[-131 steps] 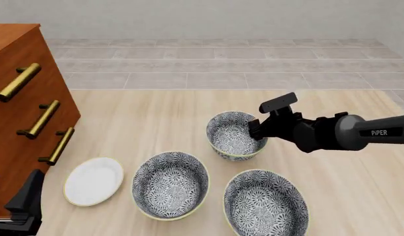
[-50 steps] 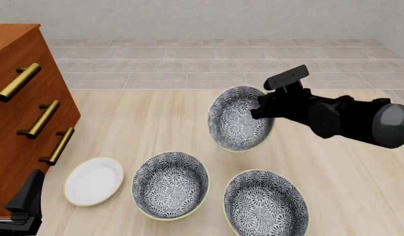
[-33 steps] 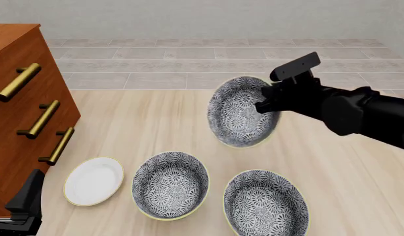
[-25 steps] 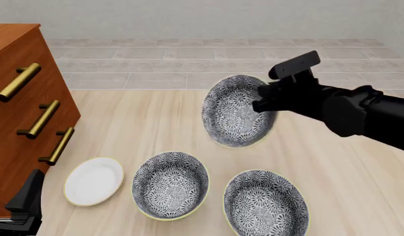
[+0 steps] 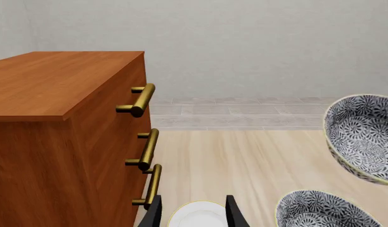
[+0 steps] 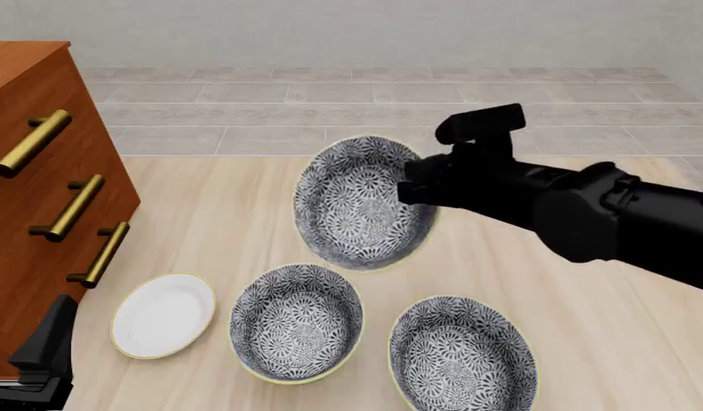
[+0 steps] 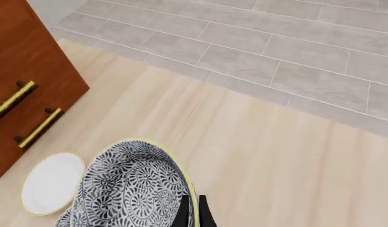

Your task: Stack the bowl at the front on the bowl in the middle.

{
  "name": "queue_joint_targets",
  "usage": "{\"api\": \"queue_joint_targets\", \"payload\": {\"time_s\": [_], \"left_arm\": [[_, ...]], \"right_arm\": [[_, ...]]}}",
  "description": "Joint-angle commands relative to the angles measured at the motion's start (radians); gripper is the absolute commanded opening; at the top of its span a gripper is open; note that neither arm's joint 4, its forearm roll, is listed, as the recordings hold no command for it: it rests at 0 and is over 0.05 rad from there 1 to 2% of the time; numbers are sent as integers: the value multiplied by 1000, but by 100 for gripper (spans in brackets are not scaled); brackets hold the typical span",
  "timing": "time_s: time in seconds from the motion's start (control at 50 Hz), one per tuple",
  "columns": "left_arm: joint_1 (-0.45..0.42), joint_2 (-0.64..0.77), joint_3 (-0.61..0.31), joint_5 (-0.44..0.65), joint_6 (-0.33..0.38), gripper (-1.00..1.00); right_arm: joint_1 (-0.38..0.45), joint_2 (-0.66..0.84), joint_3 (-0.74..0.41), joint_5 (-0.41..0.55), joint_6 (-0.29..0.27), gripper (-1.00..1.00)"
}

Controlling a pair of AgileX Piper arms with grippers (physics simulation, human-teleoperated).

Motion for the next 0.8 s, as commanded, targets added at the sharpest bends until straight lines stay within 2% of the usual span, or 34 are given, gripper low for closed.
{"api": "queue_joint_targets", "payload": {"time_s": [0.02,0.3,0.56,0.8], "left_arm": [[0,0,0,0,0,100],[0,0,0,0,0,100],[0,0,0,0,0,100],[0,0,0,0,0,100]], "right_arm": [[70,-10,1,-3,59,-100],[117,4,16,-15,92,-100],[164,32,34,-41,95,-100],[171,54,37,-59,96,-100]]}}
